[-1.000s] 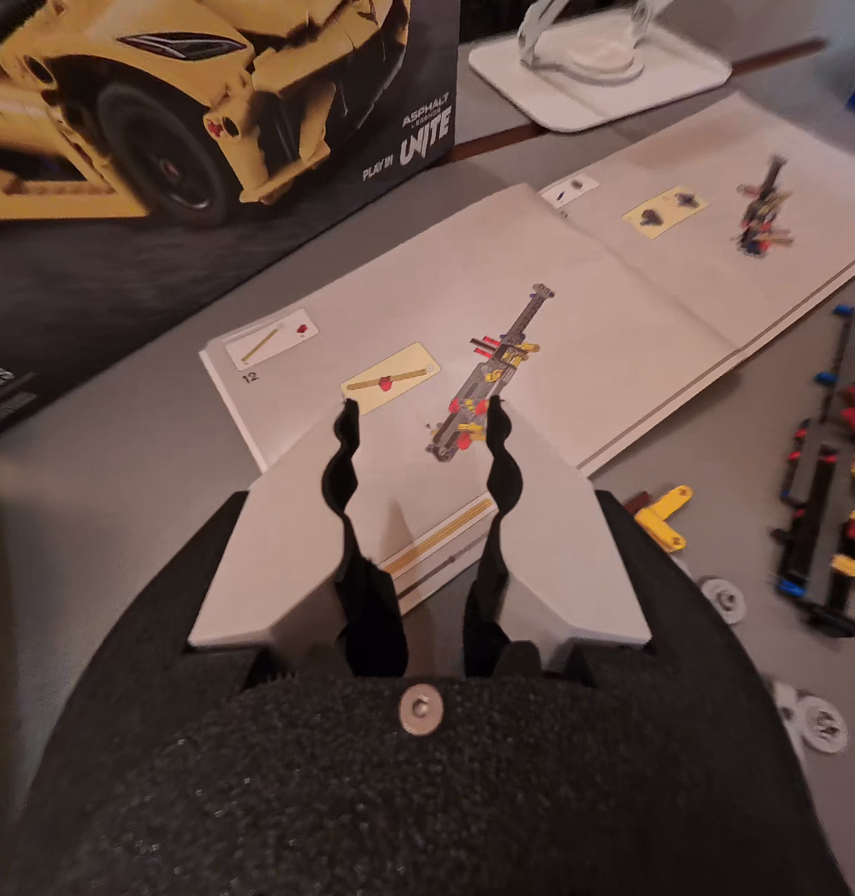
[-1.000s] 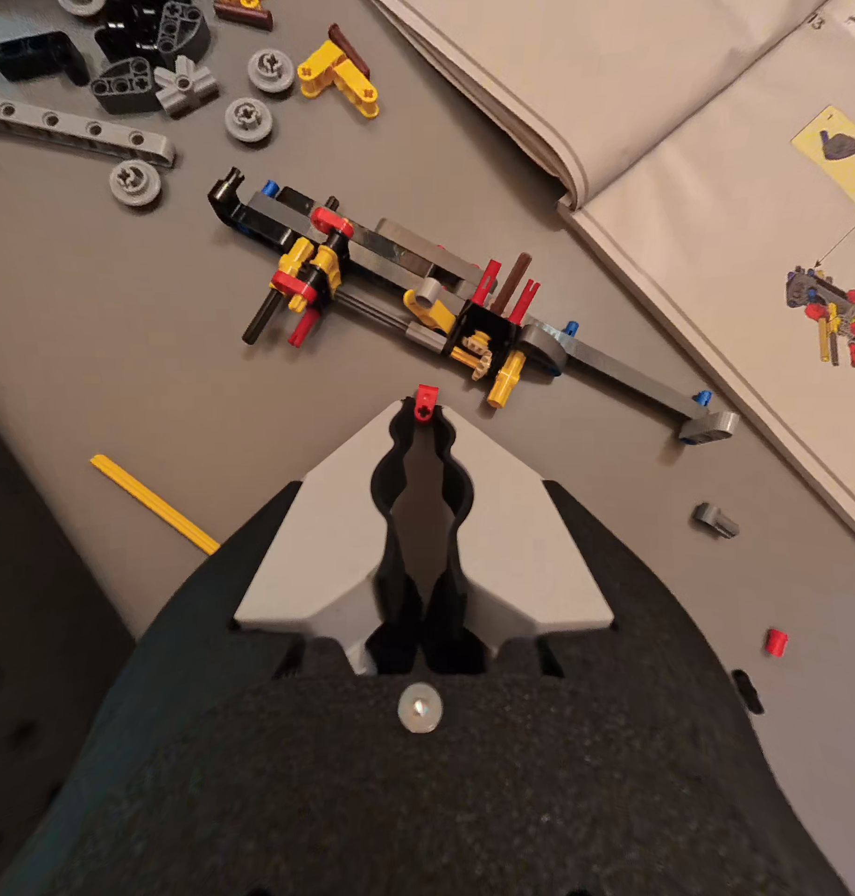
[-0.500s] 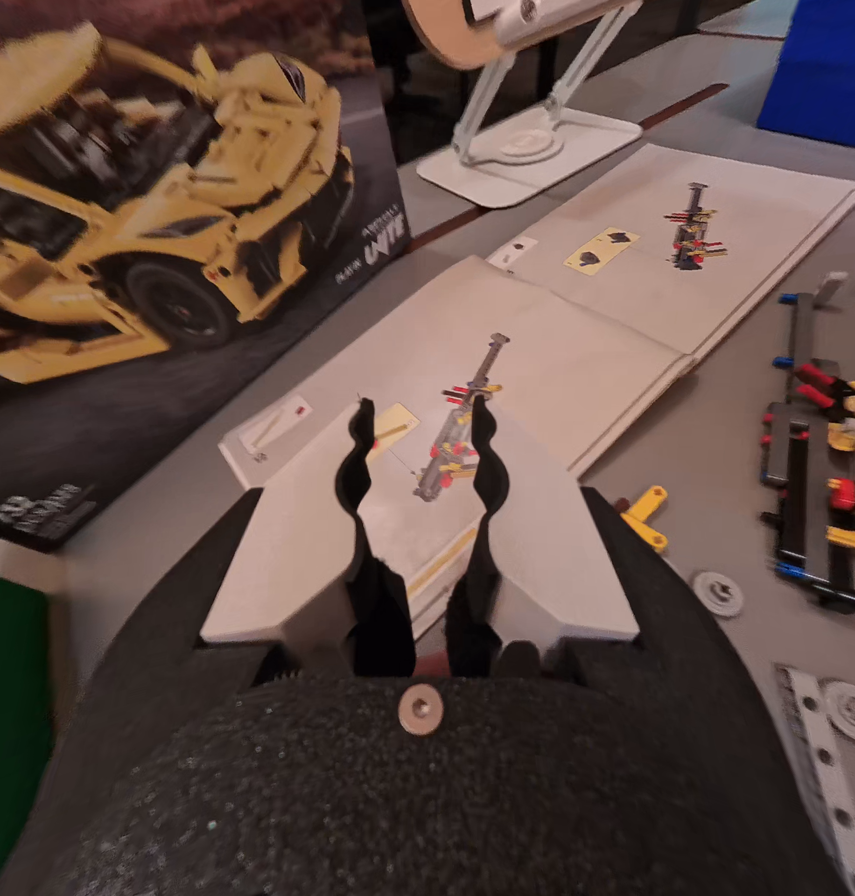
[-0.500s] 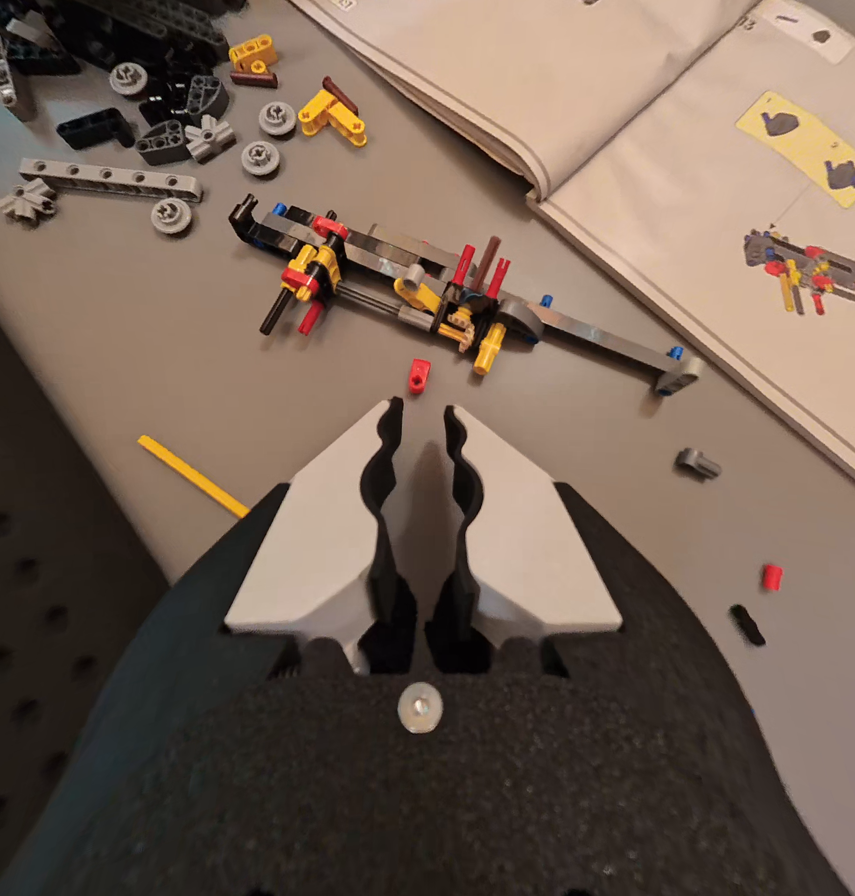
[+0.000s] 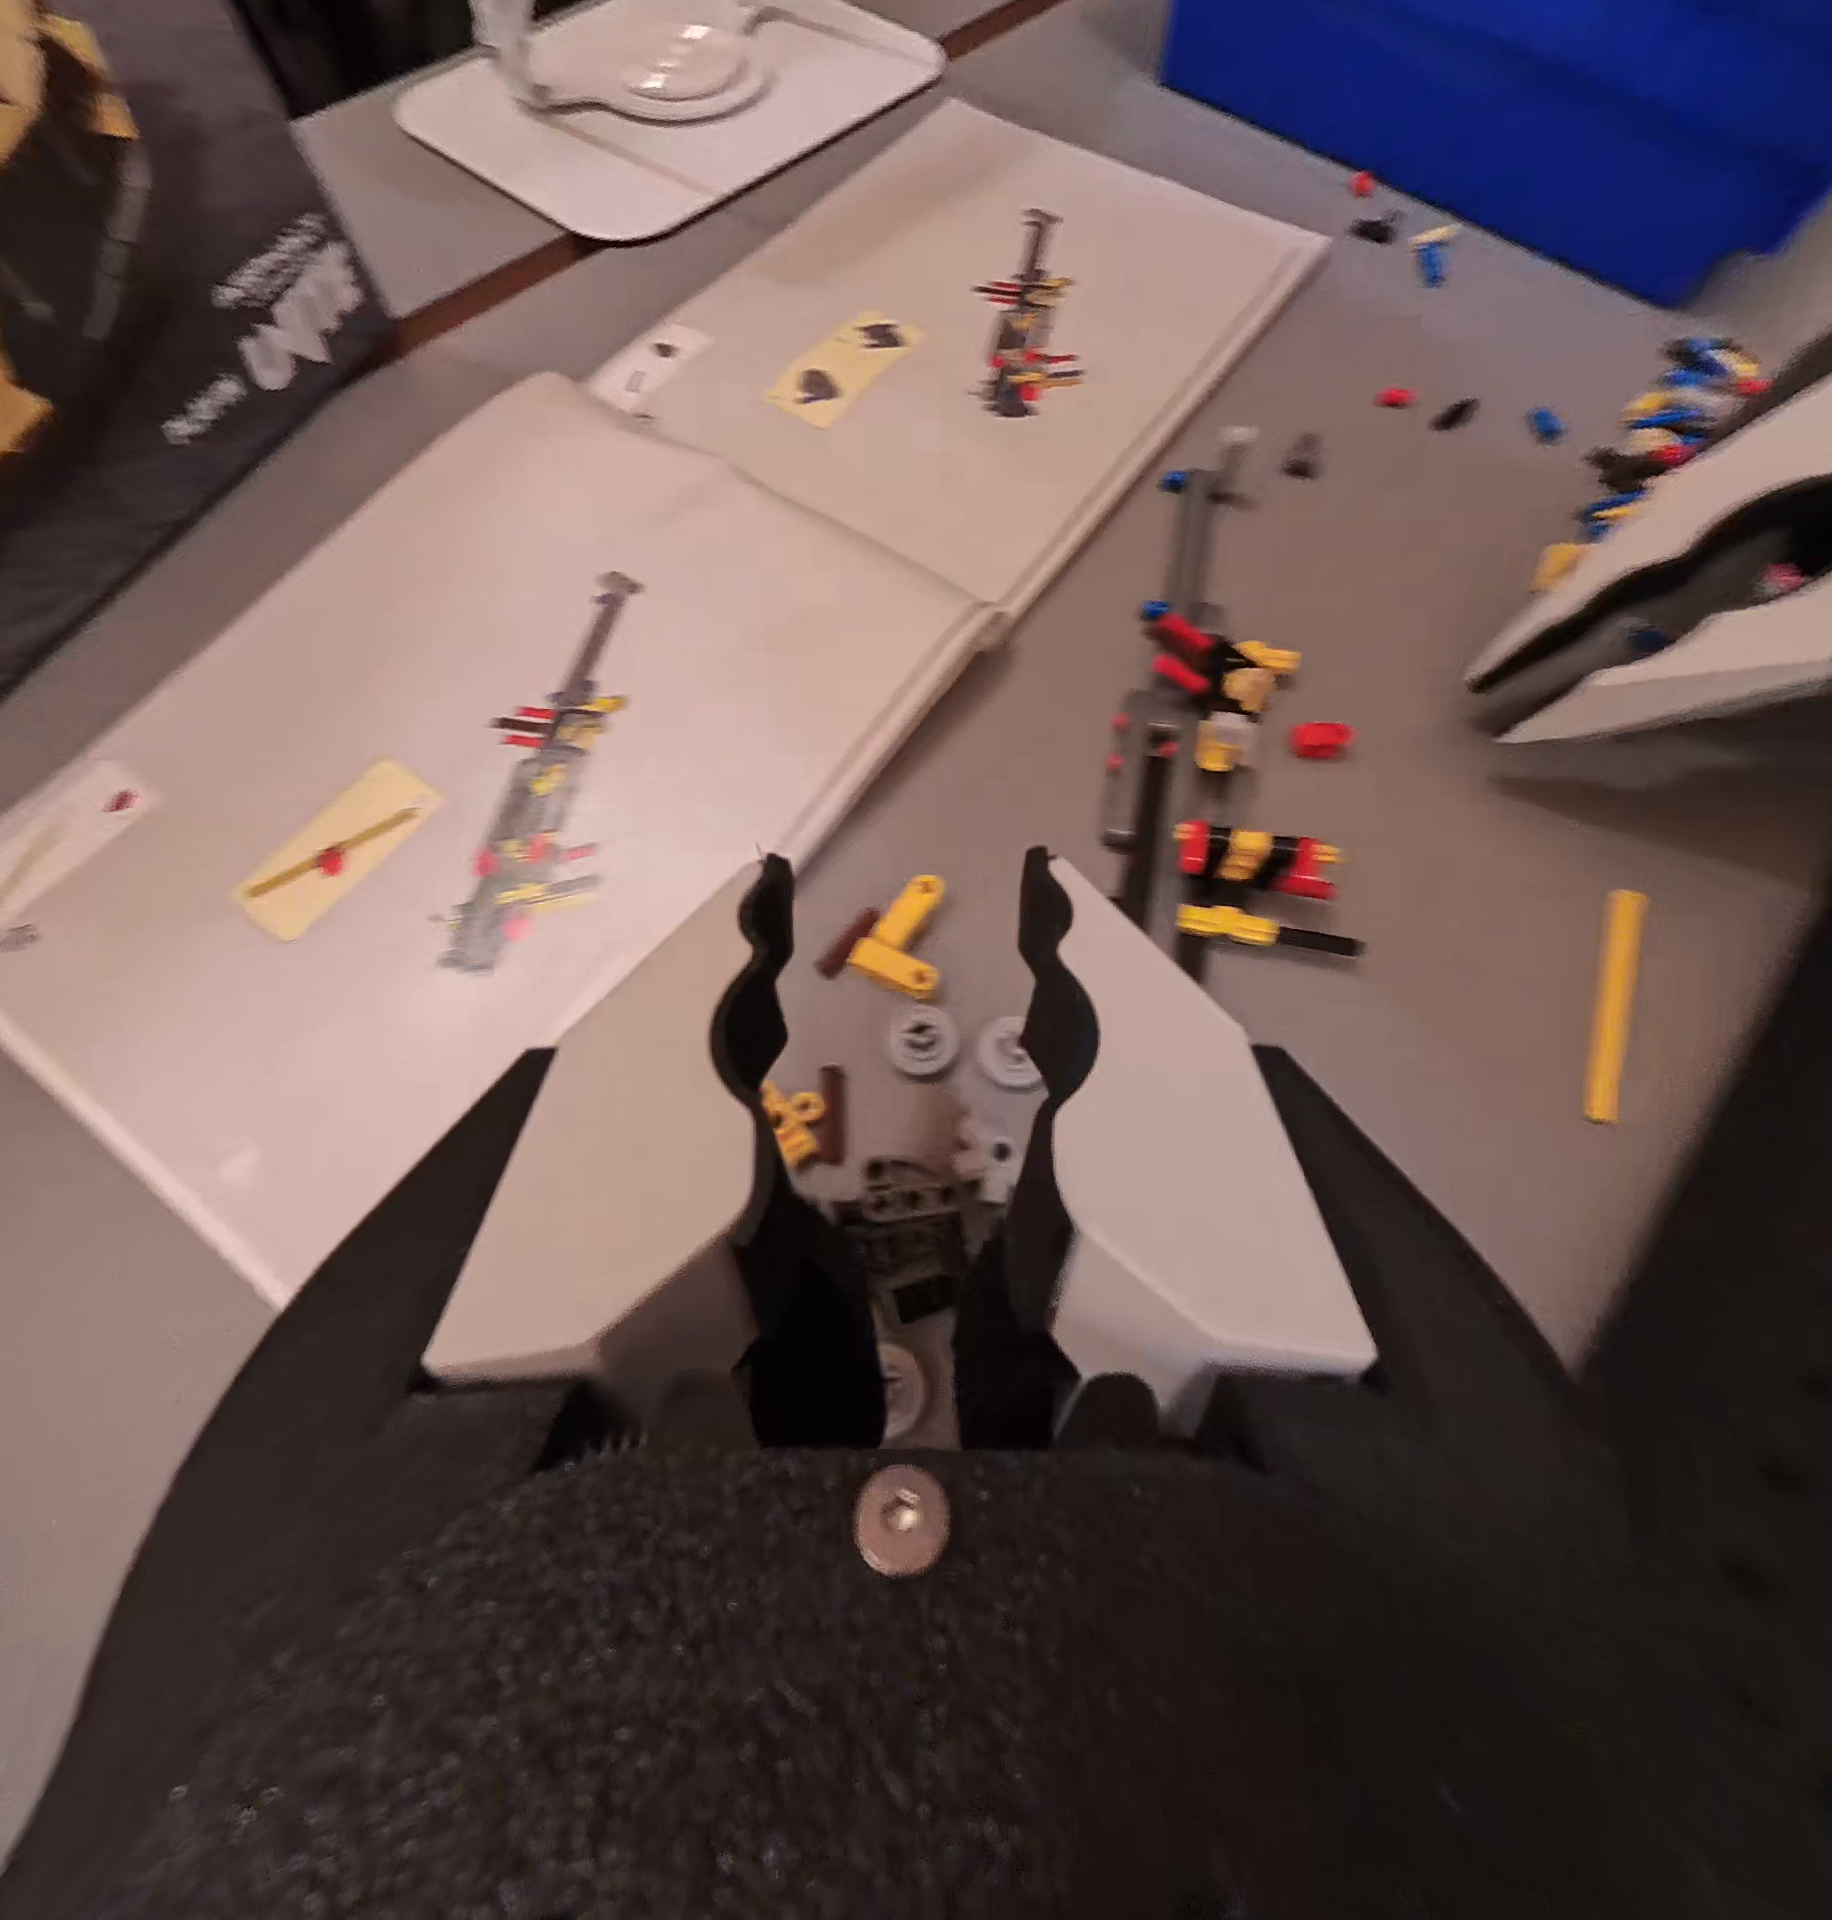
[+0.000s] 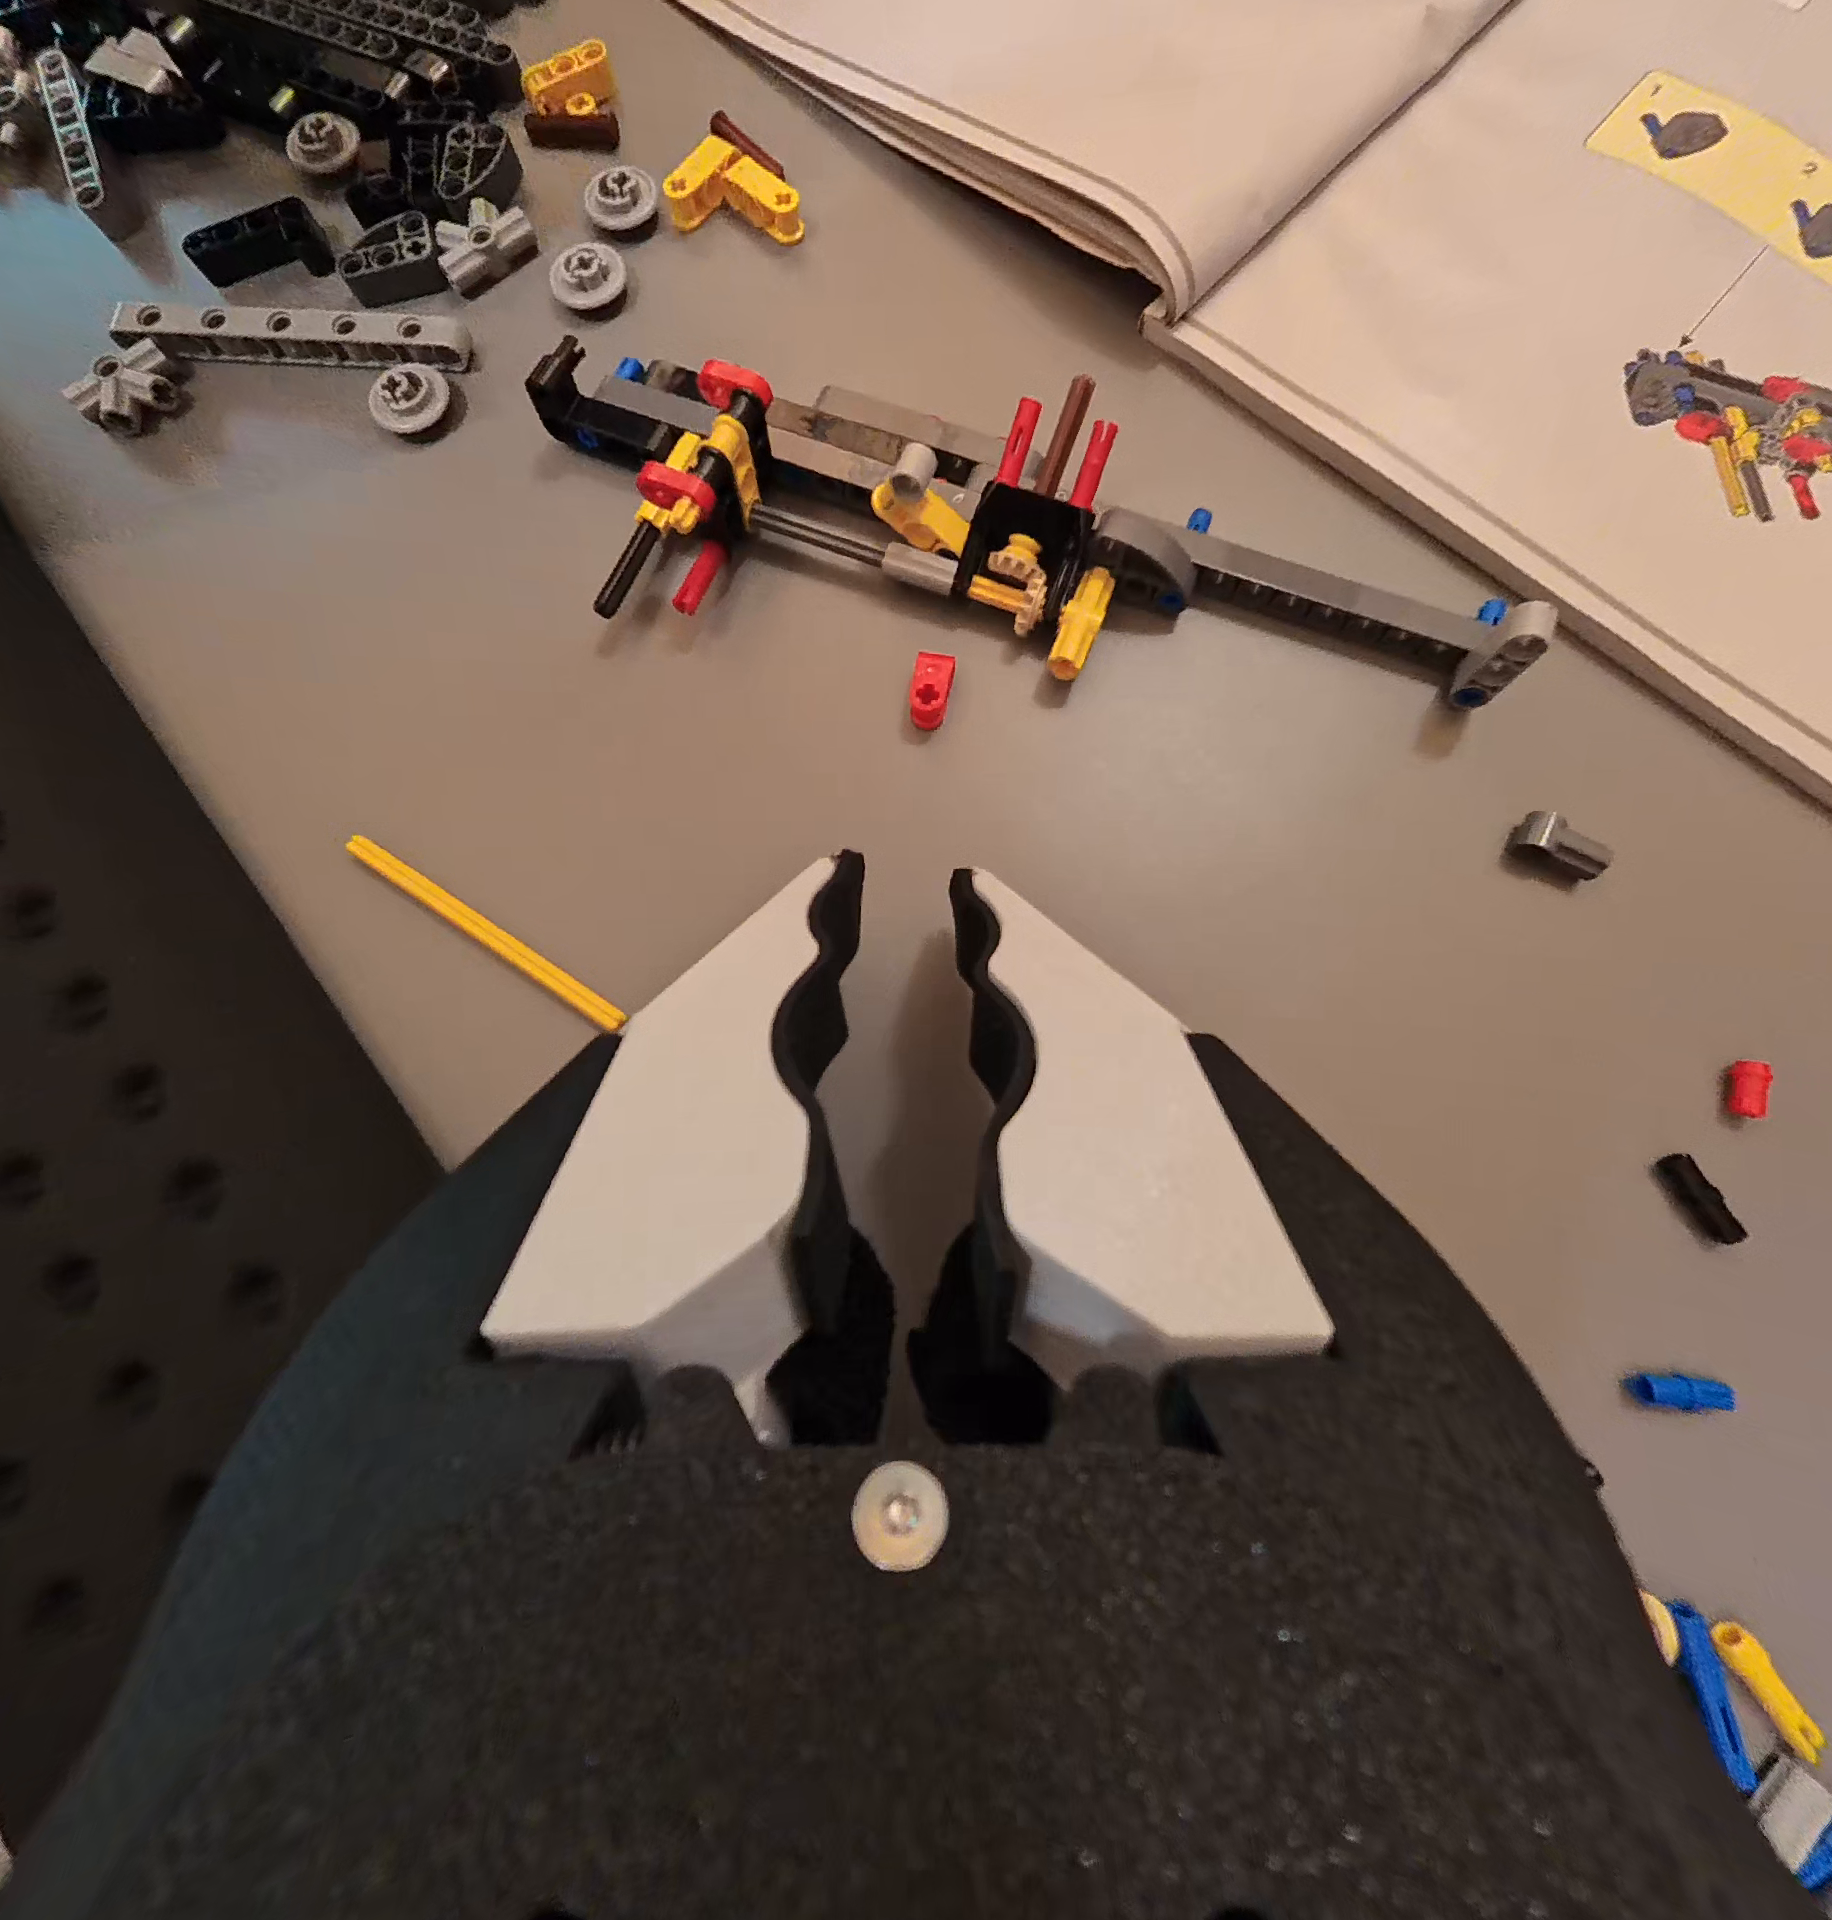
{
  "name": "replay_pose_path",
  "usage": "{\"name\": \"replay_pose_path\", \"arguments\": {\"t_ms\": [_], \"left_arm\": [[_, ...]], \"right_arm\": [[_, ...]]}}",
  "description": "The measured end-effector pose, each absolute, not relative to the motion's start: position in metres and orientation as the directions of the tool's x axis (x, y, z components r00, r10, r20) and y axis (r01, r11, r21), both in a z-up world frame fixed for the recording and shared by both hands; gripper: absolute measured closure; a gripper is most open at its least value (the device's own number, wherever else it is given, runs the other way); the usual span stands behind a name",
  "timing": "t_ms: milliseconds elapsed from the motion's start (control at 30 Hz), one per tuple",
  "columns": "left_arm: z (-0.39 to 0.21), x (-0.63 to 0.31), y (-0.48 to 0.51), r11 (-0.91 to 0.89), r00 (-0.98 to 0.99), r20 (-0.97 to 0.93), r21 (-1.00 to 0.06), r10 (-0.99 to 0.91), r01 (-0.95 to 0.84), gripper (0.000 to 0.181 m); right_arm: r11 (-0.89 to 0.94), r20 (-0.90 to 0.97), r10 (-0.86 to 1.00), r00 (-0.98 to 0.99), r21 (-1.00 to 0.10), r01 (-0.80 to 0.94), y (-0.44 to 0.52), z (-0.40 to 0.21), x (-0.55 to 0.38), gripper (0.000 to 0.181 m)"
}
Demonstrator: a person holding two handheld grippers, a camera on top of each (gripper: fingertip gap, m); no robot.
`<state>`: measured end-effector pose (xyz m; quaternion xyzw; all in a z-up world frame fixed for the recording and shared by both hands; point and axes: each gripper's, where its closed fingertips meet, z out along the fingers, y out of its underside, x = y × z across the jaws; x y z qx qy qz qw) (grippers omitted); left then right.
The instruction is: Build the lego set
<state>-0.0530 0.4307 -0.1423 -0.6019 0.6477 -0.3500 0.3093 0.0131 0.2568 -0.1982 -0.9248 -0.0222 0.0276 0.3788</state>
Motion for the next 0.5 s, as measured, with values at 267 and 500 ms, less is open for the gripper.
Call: {"name": "replay_pose_path", "arguments": {"t_ms": [267,500], "left_arm": [[-0.133,-0.058,0.37,0.148,-0.286,0.02,-0.821,-0.958,-0.551,0.149],[-0.138,-0.051,0.365,0.151,-0.31,0.036,-0.816,-0.95,-0.557,0.15]], "right_arm": [[-0.719,-0.037,0.07,0.997,-0.695,0.024,0.259,-0.2,0.016,0.165],[-0.712,-0.121,0.042,0.992,-0.7,-0.055,0.269,-0.2,0.011,0.165]]}}
